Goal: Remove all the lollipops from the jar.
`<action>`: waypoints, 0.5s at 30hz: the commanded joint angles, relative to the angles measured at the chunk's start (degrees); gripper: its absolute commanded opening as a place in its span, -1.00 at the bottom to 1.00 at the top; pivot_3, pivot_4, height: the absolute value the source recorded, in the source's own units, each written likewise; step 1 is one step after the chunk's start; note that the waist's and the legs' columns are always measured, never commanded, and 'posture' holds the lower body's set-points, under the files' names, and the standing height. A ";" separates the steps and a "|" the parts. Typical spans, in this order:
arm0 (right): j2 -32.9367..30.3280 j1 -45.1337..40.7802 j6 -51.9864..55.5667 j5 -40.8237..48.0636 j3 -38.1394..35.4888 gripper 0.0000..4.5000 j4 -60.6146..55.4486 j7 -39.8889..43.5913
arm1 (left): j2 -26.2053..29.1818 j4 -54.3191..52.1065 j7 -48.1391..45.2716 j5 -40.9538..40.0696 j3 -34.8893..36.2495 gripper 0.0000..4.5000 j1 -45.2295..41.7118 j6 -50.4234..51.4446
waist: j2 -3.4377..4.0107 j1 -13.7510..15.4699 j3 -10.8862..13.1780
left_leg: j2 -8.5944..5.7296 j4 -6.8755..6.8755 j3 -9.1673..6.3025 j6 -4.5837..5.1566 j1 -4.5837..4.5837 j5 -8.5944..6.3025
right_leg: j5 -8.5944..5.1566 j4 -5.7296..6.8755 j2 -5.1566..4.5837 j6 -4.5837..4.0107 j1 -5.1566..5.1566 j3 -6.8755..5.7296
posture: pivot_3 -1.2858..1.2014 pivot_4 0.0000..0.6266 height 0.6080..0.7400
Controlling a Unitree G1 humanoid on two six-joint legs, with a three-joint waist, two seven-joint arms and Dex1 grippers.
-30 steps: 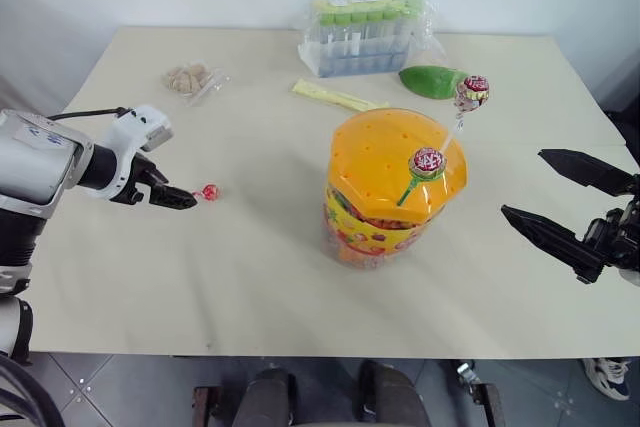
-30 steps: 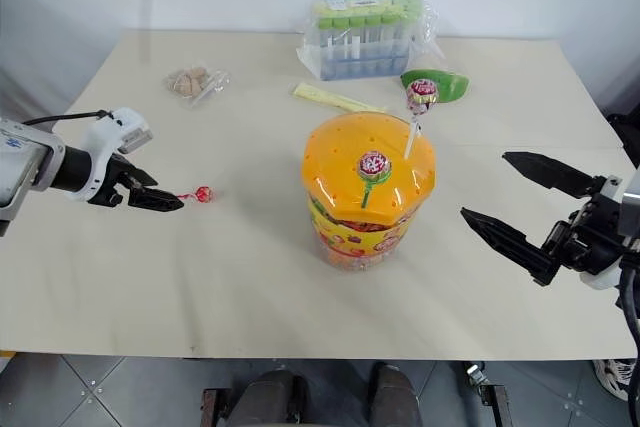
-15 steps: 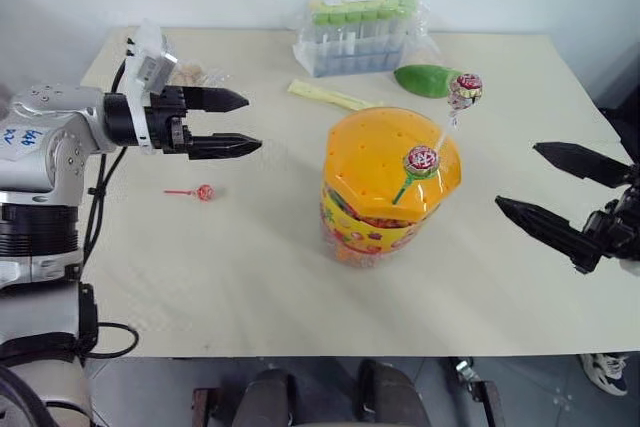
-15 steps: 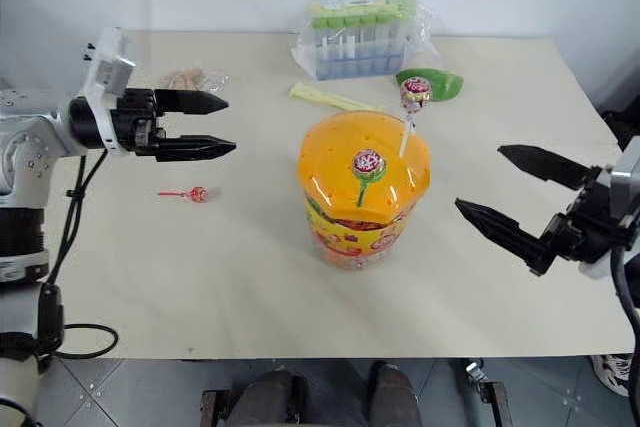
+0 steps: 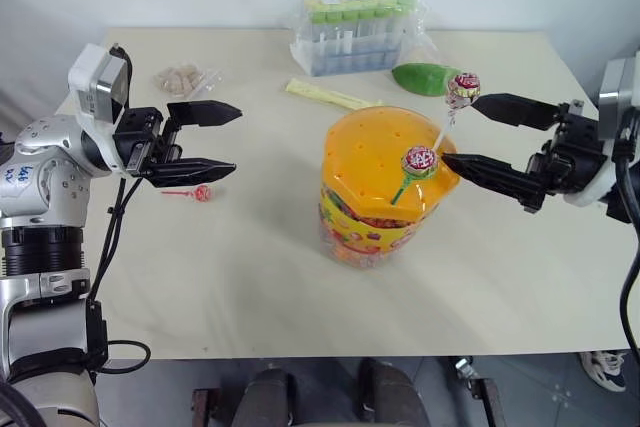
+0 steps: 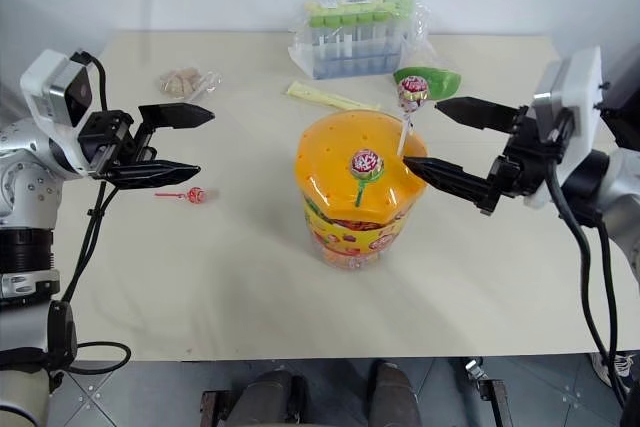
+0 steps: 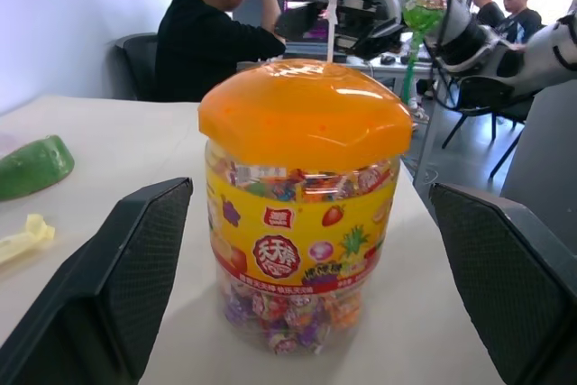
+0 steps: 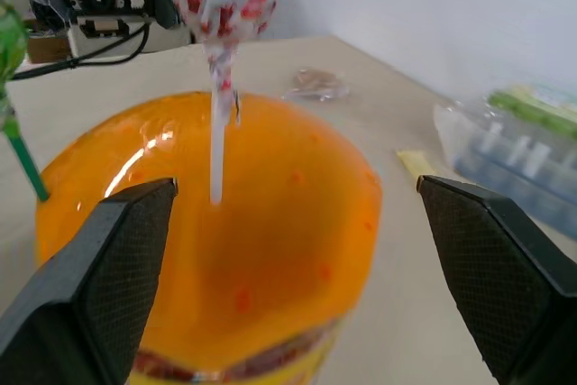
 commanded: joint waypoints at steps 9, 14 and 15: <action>0.47 -8.73 3.07 -2.31 3.98 0.03 3.18 5.30 | 1.68 -9.85 0.34 -4.96 3.98 1.00 6.04 1.89 | 0.00 -0.11 0.00 | 0.01 -0.01 0.01 0.01 -0.04 -0.01 | 0.00 -0.01 0.00 0.00 -0.05 0.01 | 0.03 -0.52 1.00; -0.22 -9.81 4.27 -2.42 3.73 -0.74 2.09 6.70 | 1.32 -9.70 -0.09 -4.91 3.81 1.00 5.71 1.52 | 0.00 -0.15 0.00 | 0.01 -0.01 0.02 0.01 -0.04 -0.01 | 0.00 0.00 0.00 0.00 -0.05 0.01 | 0.03 -0.52 1.00; -0.31 -10.17 4.76 -2.07 3.56 -0.89 1.70 6.66 | 1.26 -9.33 -0.38 -4.85 3.71 1.00 5.45 1.38 | 0.00 -0.19 0.00 | 0.01 -0.01 0.02 0.01 -0.03 -0.01 | 0.00 0.00 0.00 0.00 -0.05 0.01 | 0.03 -0.52 1.00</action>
